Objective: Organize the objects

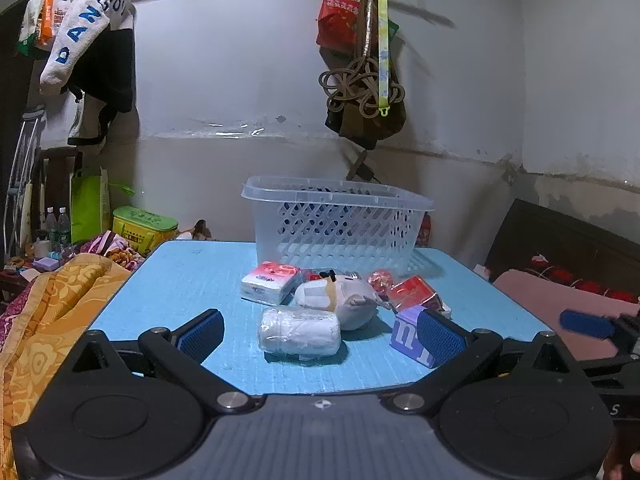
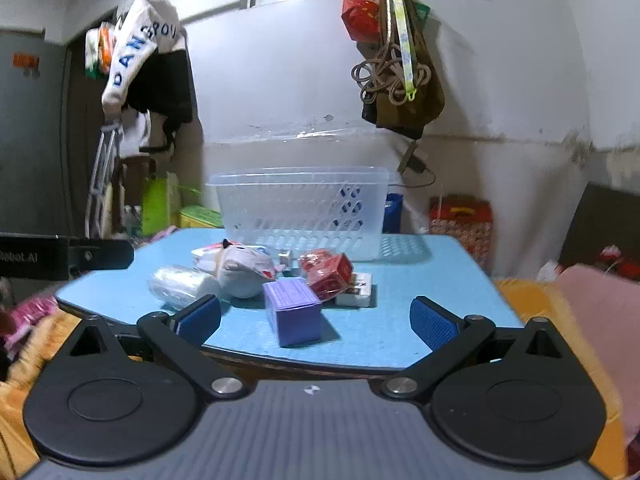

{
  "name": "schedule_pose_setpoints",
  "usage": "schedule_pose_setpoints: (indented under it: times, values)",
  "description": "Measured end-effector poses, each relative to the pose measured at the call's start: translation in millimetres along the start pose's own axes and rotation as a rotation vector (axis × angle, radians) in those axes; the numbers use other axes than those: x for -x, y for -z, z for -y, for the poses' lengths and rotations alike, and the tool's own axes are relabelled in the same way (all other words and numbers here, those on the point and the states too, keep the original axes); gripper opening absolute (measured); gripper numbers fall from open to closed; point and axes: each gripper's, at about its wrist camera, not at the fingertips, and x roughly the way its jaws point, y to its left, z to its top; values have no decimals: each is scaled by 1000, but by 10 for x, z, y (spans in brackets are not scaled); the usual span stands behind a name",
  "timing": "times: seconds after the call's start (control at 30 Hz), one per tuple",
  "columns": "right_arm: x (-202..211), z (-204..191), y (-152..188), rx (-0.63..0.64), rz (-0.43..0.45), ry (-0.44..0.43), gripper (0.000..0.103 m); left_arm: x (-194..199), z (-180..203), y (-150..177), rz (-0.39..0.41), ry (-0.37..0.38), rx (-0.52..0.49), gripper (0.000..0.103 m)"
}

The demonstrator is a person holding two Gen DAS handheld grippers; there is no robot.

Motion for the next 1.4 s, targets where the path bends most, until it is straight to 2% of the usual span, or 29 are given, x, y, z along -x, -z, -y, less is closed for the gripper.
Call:
schedule_pose_setpoints:
  times: [0.27, 1.4]
  values:
    - [29, 15, 7, -38, 20, -31, 103, -4, -15, 1, -5, -6, 10, 103]
    - [41, 26, -11, -24, 17, -25, 103, -4, 21, 85, -4, -4, -1, 103]
